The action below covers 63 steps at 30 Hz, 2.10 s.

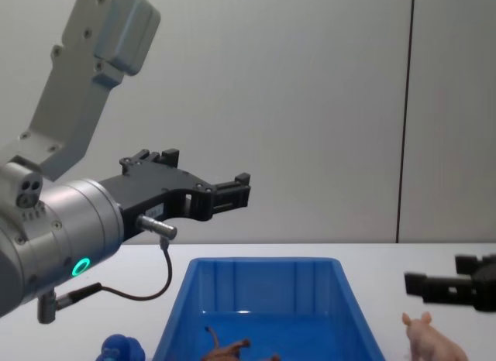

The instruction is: Pick up the two dolls from the table and place them into the box.

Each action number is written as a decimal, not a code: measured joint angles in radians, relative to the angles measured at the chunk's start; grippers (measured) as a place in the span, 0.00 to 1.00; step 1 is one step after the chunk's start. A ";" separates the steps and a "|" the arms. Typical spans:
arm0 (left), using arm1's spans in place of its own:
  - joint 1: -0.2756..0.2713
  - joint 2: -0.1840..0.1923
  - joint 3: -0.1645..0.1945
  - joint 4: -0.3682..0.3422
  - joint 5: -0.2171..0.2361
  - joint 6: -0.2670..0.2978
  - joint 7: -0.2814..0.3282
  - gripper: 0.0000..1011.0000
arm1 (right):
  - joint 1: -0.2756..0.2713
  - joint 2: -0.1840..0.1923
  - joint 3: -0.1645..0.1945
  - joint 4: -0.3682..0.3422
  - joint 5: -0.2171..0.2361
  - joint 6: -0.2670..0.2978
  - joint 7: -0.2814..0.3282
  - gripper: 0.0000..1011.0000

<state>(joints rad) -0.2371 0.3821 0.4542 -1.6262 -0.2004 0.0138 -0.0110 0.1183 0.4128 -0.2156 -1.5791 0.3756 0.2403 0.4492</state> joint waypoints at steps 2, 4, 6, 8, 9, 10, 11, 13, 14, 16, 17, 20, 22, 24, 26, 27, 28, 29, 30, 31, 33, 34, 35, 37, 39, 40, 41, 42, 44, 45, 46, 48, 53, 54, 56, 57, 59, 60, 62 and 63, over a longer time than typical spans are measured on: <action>0.000 0.000 0.000 0.000 0.000 0.000 0.000 0.99 | -0.003 0.003 0.000 0.008 0.000 0.008 -0.002 0.99; 0.000 0.000 0.000 0.000 0.000 0.000 0.000 0.99 | -0.004 0.005 0.000 0.015 0.000 0.013 -0.002 0.99; 0.000 0.000 0.000 0.000 0.000 0.000 0.000 0.99 | -0.005 0.005 0.000 0.026 -0.001 0.020 -0.003 0.99; 0.000 0.000 0.000 0.000 0.000 0.000 0.000 0.99 | -0.005 0.005 -0.003 0.039 -0.005 0.026 -0.004 0.99; 0.000 0.000 0.000 0.000 0.000 0.000 0.000 0.99 | -0.005 0.005 -0.004 0.042 -0.006 0.027 -0.004 0.99; 0.000 0.000 0.000 0.000 0.000 0.000 0.000 0.99 | -0.005 0.004 -0.006 0.049 -0.008 0.031 -0.004 0.99; 0.000 0.000 0.000 0.000 0.000 0.000 0.000 0.99 | -0.004 0.004 -0.007 0.053 -0.010 0.032 -0.004 0.99; 0.000 0.000 0.000 0.000 0.000 0.000 0.000 0.99 | -0.003 0.002 -0.009 0.060 -0.012 0.035 -0.003 0.99; 0.000 0.000 0.000 0.000 0.000 0.000 0.000 0.99 | -0.002 0.000 -0.012 0.067 -0.015 0.038 -0.002 0.99; 0.000 0.000 0.000 0.000 0.000 0.000 0.000 0.99 | 0.000 -0.003 -0.016 0.078 -0.017 0.042 0.000 0.99; 0.000 0.000 0.000 0.000 0.000 0.000 0.000 0.99 | 0.001 -0.004 -0.017 0.081 -0.018 0.044 0.001 0.99; 0.000 0.000 0.000 0.000 0.000 0.000 0.000 0.99 | 0.005 -0.008 -0.022 0.095 -0.019 0.049 0.004 0.95; 0.000 0.000 0.000 0.000 0.000 0.000 0.000 0.99 | 0.007 -0.011 -0.024 0.101 -0.019 0.052 0.005 0.90; 0.000 0.000 0.000 0.000 0.000 0.000 0.000 0.99 | 0.012 -0.015 -0.028 0.113 -0.019 0.056 0.006 0.86; 0.000 0.000 0.000 0.000 0.000 0.000 0.000 0.99 | 0.016 -0.020 -0.031 0.124 -0.018 0.062 0.007 0.82; 0.000 0.000 0.000 0.000 0.000 0.000 0.000 0.99 | 0.016 -0.020 -0.031 0.124 -0.018 0.062 0.007 0.77; 0.000 0.000 0.000 0.000 0.000 0.000 0.000 0.99 | 0.019 -0.024 -0.033 0.132 -0.017 0.064 0.007 0.75; 0.000 0.000 0.000 0.000 0.000 0.000 0.000 0.99 | 0.021 -0.025 -0.034 0.135 -0.017 0.066 0.007 0.74; 0.000 0.000 0.000 0.000 0.000 0.000 0.000 0.99 | 0.023 -0.028 -0.036 0.140 -0.016 0.067 0.007 0.68; 0.000 0.000 0.000 0.000 0.000 0.000 0.000 0.99 | 0.024 -0.029 -0.036 0.143 -0.016 0.068 0.006 0.67; 0.000 0.000 0.000 0.000 0.000 0.000 0.000 0.99 | 0.027 -0.031 -0.038 0.148 -0.015 0.069 0.006 0.58; 0.000 0.000 0.000 0.000 0.000 0.000 0.000 0.99 | 0.029 -0.033 -0.039 0.153 -0.015 0.069 0.004 0.56; 0.000 0.000 0.000 0.000 0.000 0.000 0.000 0.99 | 0.029 -0.033 -0.040 0.153 -0.015 0.069 0.003 0.54; 0.000 0.000 0.000 0.000 0.000 0.000 0.000 0.99 | 0.030 -0.034 -0.041 0.156 -0.015 0.066 0.000 0.48; 0.000 0.000 0.000 0.000 0.000 0.000 0.000 0.99 | 0.030 -0.035 -0.042 0.156 -0.017 0.059 -0.004 0.42; 0.000 0.000 0.000 0.000 0.000 0.000 0.000 0.99 | 0.030 -0.035 -0.042 0.156 -0.020 0.053 -0.007 0.39; 0.000 0.000 0.000 0.000 0.000 0.000 0.000 0.99 | 0.030 -0.035 -0.042 0.154 -0.022 0.049 -0.010 0.37; 0.000 0.000 0.000 0.000 0.000 0.000 0.000 0.99 | 0.030 -0.035 -0.042 0.152 -0.023 0.045 -0.012 0.37; 0.000 0.000 0.000 0.000 0.000 0.000 0.000 0.99 | 0.029 -0.033 -0.042 0.144 -0.027 0.033 -0.018 0.37; 0.000 0.000 0.000 0.000 0.000 0.000 0.000 0.99 | 0.028 -0.032 -0.042 0.141 -0.029 0.028 -0.021 0.37; 0.000 0.000 0.000 0.000 0.000 0.000 0.000 0.99 | 0.028 -0.032 -0.042 0.138 -0.029 0.025 -0.022 0.37; 0.000 0.000 0.000 0.000 0.000 0.000 0.000 0.99 | 0.026 -0.029 -0.040 0.125 -0.033 0.011 -0.028 0.37; 0.000 0.000 0.000 0.000 0.000 0.000 0.000 0.99 | 0.024 -0.023 -0.035 0.087 -0.038 -0.019 -0.033 0.37; 0.000 0.000 0.000 0.000 0.000 0.000 0.000 0.99 | 0.025 -0.022 -0.035 0.082 -0.038 -0.024 -0.032 0.37; 0.000 0.000 0.000 0.000 0.000 0.000 0.000 0.99 | 0.028 -0.021 -0.033 0.064 -0.037 -0.032 -0.025 0.37; 0.000 0.000 0.000 0.000 0.000 0.000 0.000 0.99 | 0.030 -0.021 -0.032 0.059 -0.037 -0.035 -0.021 0.37; 0.000 0.000 0.000 0.000 0.000 0.000 0.000 0.99 | 0.037 -0.021 -0.032 0.047 -0.035 -0.040 -0.008 0.37; 0.000 0.000 0.000 0.000 0.000 0.000 0.000 0.99 | 0.040 -0.022 -0.032 0.042 -0.034 -0.041 -0.003 0.37; 0.000 0.000 0.000 0.000 0.000 0.000 0.000 0.99 | 0.047 -0.024 -0.032 0.036 -0.033 -0.041 0.009 0.37; 0.000 0.000 0.000 0.000 0.000 0.000 0.000 0.99 | 0.050 -0.026 -0.033 0.034 -0.032 -0.041 0.013 0.37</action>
<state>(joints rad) -0.2371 0.3821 0.4542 -1.6262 -0.2004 0.0138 -0.0109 0.1686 0.3867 -0.2487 -1.5451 0.3435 0.1994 0.4617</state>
